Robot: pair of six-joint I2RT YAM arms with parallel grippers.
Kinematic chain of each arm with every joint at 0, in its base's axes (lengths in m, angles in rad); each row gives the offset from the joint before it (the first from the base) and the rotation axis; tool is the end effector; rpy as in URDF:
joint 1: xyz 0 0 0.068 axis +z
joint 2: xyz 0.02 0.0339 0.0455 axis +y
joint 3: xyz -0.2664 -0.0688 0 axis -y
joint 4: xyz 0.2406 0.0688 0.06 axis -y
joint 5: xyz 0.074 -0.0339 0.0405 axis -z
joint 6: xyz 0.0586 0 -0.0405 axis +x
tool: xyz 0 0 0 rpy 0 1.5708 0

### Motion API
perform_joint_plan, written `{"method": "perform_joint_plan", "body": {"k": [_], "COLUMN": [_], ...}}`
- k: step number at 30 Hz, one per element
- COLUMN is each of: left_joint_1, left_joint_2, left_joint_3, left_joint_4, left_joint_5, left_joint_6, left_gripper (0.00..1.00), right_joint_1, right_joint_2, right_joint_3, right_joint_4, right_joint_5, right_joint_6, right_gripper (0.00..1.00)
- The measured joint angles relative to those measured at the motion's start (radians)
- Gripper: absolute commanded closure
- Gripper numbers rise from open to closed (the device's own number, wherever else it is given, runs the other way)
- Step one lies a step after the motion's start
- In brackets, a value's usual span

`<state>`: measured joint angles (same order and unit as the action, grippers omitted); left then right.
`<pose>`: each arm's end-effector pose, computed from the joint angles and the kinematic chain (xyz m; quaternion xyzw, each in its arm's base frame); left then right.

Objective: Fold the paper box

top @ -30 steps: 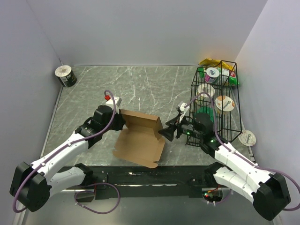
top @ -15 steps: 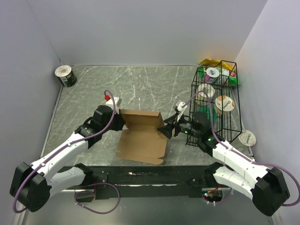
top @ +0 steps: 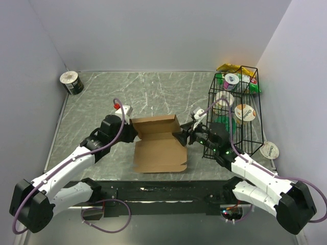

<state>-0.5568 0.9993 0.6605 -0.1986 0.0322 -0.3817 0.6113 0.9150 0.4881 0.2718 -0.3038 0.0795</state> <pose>0.1999 -0.1267 0.2463 0.0839 0.8653 -0.2359 0.4342 0.1781 0.1462 0.2596 -0.2923 0.6988 0.3258 0.5658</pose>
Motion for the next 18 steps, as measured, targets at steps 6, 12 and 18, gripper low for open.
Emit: {"method": "perform_joint_plan", "body": {"k": [6,12,18], "left_joint_1": [-0.022,-0.035,-0.045], "left_joint_2": [-0.001,0.004,0.019], "left_joint_3": [0.0,0.0,0.0], "left_joint_4": [-0.001,-0.007,-0.01], "left_joint_5": [-0.004,-0.025,-0.043], "left_joint_6": [0.0,0.0,0.001], "left_gripper": [0.99,0.99,0.99], "right_joint_1": [0.019,0.029,0.039], "right_joint_2": [0.037,0.13,0.211], "right_joint_3": [0.0,-0.001,-0.001], "right_joint_4": [0.069,0.166,0.244], "right_joint_5": [0.13,0.226,0.277], "right_joint_6": [0.0,-0.002,-0.014], "right_gripper": [0.38,0.46,0.5]}}
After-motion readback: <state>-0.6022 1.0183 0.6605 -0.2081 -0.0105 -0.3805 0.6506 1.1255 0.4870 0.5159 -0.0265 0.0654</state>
